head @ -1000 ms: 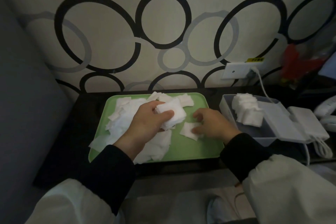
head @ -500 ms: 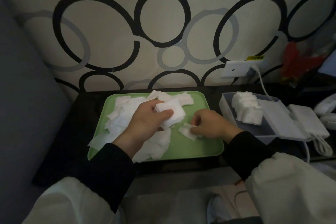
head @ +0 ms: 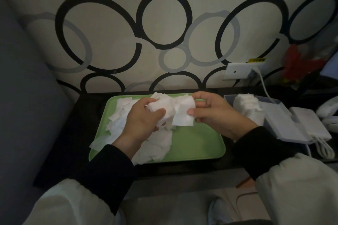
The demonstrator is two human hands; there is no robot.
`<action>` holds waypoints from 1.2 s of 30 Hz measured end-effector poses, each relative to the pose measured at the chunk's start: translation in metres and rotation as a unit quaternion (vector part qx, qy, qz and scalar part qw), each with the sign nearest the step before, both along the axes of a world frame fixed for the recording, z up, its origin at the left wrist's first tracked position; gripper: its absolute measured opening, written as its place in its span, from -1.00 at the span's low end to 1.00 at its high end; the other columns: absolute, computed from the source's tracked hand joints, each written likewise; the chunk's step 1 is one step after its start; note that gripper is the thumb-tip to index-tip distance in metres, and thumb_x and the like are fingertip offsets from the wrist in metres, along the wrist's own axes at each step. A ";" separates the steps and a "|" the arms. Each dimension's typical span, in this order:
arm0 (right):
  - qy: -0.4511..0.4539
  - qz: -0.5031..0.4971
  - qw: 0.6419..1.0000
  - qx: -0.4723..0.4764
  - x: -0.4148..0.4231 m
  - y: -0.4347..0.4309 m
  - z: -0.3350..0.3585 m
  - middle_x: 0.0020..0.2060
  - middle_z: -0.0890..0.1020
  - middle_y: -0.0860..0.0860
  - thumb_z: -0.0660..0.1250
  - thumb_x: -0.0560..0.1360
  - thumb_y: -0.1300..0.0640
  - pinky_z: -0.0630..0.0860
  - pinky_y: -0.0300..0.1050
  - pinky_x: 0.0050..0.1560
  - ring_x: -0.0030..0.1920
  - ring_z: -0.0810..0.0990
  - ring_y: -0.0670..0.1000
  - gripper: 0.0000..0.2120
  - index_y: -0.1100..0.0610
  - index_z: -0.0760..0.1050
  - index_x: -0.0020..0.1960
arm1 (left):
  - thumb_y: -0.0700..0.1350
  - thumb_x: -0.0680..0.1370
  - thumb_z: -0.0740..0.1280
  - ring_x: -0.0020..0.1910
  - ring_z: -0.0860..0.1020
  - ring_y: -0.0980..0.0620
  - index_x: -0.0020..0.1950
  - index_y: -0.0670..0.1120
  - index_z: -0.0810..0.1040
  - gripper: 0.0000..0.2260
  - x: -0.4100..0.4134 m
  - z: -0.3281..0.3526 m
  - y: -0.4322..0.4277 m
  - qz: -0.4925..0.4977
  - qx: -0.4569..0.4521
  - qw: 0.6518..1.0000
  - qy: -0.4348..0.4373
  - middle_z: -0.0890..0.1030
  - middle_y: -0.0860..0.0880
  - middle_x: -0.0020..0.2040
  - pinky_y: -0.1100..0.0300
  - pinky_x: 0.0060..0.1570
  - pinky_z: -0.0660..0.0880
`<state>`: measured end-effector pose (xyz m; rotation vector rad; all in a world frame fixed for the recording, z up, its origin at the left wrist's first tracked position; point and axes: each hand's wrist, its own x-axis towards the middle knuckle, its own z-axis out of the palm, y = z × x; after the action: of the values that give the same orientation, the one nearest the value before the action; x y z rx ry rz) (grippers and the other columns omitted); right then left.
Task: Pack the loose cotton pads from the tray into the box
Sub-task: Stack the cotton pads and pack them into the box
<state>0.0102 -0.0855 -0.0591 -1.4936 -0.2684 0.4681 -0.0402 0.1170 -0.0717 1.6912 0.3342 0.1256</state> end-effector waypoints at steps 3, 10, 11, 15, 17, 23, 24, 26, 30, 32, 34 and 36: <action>0.010 0.014 0.999 0.032 -0.001 0.004 0.001 0.00 0.66 0.32 0.46 0.35 0.37 0.43 0.20 0.08 0.02 0.56 0.25 -0.60 0.24 0.53 0.17 | -0.15 0.52 0.46 -0.03 0.64 -0.04 0.20 -0.02 0.55 -0.73 -0.001 0.000 -0.001 -0.029 -0.004 0.999 0.016 0.60 -0.06 0.08 0.13 -0.20 0.64; -0.002 0.005 1.000 -0.007 -0.006 0.008 0.006 -0.13 0.65 0.15 0.47 0.38 0.43 0.57 0.02 -0.08 -0.08 0.63 0.12 -0.64 0.20 0.53 0.12 | -0.30 0.57 0.34 0.04 0.67 -0.09 0.15 -0.05 0.62 -0.77 -0.003 0.002 -0.005 -0.079 -0.050 0.995 0.019 0.69 -0.10 0.06 0.08 -0.14 0.66; -0.001 -0.002 1.000 -0.011 -0.007 0.009 0.005 -0.12 0.63 0.16 0.47 0.38 0.43 0.58 -0.02 -0.12 -0.08 0.63 0.12 -0.64 0.22 0.52 0.13 | -0.31 0.57 0.32 0.01 0.68 -0.08 0.13 -0.05 0.62 -0.78 -0.003 0.003 -0.005 -0.075 -0.058 0.995 0.016 0.69 -0.11 0.04 0.08 -0.14 0.66; 0.014 -0.038 0.999 -0.001 -0.007 0.012 0.003 -0.17 0.58 0.11 0.49 0.38 0.41 0.57 -0.10 -0.19 -0.15 0.59 0.07 -0.69 0.20 0.53 0.05 | -0.33 0.60 0.23 -0.03 0.66 -0.03 0.08 -0.06 0.57 -0.78 -0.005 0.006 -0.011 -0.061 -0.091 0.994 0.012 0.65 -0.12 0.01 0.11 -0.17 0.66; 0.015 -0.052 0.999 -0.003 -0.008 0.014 0.004 -0.21 0.57 0.06 0.49 0.38 0.40 0.57 -0.15 -0.24 -0.20 0.59 0.01 -0.70 0.20 0.53 0.05 | -0.34 0.60 0.20 -0.01 0.65 -0.07 0.11 -0.10 0.55 -0.79 -0.005 0.008 -0.014 -0.060 -0.107 0.992 0.017 0.63 -0.13 0.01 0.06 -0.11 0.67; -0.027 -0.082 0.995 -0.053 -0.013 0.014 0.008 -0.18 0.59 0.04 0.53 0.37 0.35 0.59 -0.17 -0.23 -0.21 0.60 -0.05 -0.67 0.24 0.53 0.08 | -0.33 0.58 0.17 -0.01 0.69 -0.17 0.15 -0.12 0.54 -0.75 -0.005 0.012 -0.018 -0.079 -0.182 0.979 0.047 0.65 -0.16 0.08 -0.01 -0.04 0.64; -0.051 -0.091 0.991 -0.078 -0.014 0.014 0.008 -0.13 0.59 0.06 0.54 0.36 0.32 0.59 -0.16 -0.20 -0.18 0.59 -0.04 -0.67 0.21 0.53 0.07 | -0.33 0.58 0.15 -0.03 0.69 -0.17 0.16 -0.14 0.54 -0.74 -0.005 0.012 -0.018 -0.080 -0.201 0.975 0.051 0.65 -0.17 0.10 0.00 -0.07 0.64; -0.130 -0.108 0.976 -0.138 -0.015 0.015 0.009 -0.03 0.56 0.06 0.57 0.35 0.25 0.57 -0.15 -0.14 -0.16 0.57 -0.02 -0.68 0.09 0.53 0.03 | -0.33 0.59 0.14 -0.08 0.68 -0.15 0.19 -0.18 0.54 -0.73 -0.005 0.013 -0.018 -0.078 -0.237 0.967 0.057 0.64 -0.19 0.09 0.04 -0.15 0.65; -0.259 -0.076 0.944 -0.188 -0.016 0.017 0.011 0.09 0.46 0.00 0.52 0.39 0.24 0.43 -0.41 -0.14 -0.07 0.53 -0.03 -0.70 -0.08 0.58 0.01 | -0.28 0.62 0.16 -0.13 0.69 -0.11 0.25 -0.19 0.53 -0.74 -0.007 0.013 -0.019 -0.087 -0.260 0.960 0.061 0.65 -0.21 0.06 0.08 -0.19 0.64; -0.281 -0.055 0.933 -0.219 -0.016 0.017 0.011 0.11 0.43 -0.05 0.49 0.42 0.23 0.39 -0.44 -0.09 0.00 0.50 -0.09 -0.68 -0.15 0.61 0.03 | -0.26 0.63 0.16 -0.12 0.69 -0.09 0.24 -0.18 0.54 -0.75 -0.007 0.013 -0.018 -0.092 -0.253 0.961 0.062 0.66 -0.20 0.06 0.09 -0.19 0.64; -0.288 -0.037 0.927 -0.236 -0.017 0.017 0.011 0.12 0.42 -0.07 0.47 0.44 0.23 0.35 -0.48 -0.05 0.05 0.47 -0.14 -0.70 -0.16 0.62 0.02 | -0.26 0.63 0.16 -0.10 0.69 -0.09 0.24 -0.17 0.54 -0.75 -0.007 0.012 -0.017 -0.094 -0.244 0.963 0.064 0.66 -0.18 0.07 0.09 -0.18 0.63; -0.287 -0.029 0.929 -0.232 -0.017 0.017 0.010 0.13 0.43 -0.07 0.48 0.44 0.21 0.35 -0.50 -0.04 0.07 0.46 -0.15 -0.74 -0.13 0.64 0.01 | -0.25 0.63 0.16 -0.07 0.69 -0.09 0.25 -0.16 0.55 -0.75 -0.007 0.012 -0.017 -0.098 -0.236 0.965 0.063 0.67 -0.17 0.07 0.08 -0.16 0.63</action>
<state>-0.0066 -0.0683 -0.0493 -2.0841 -0.6014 0.0246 -0.0470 0.1003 -0.0598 1.2504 0.2632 -0.1971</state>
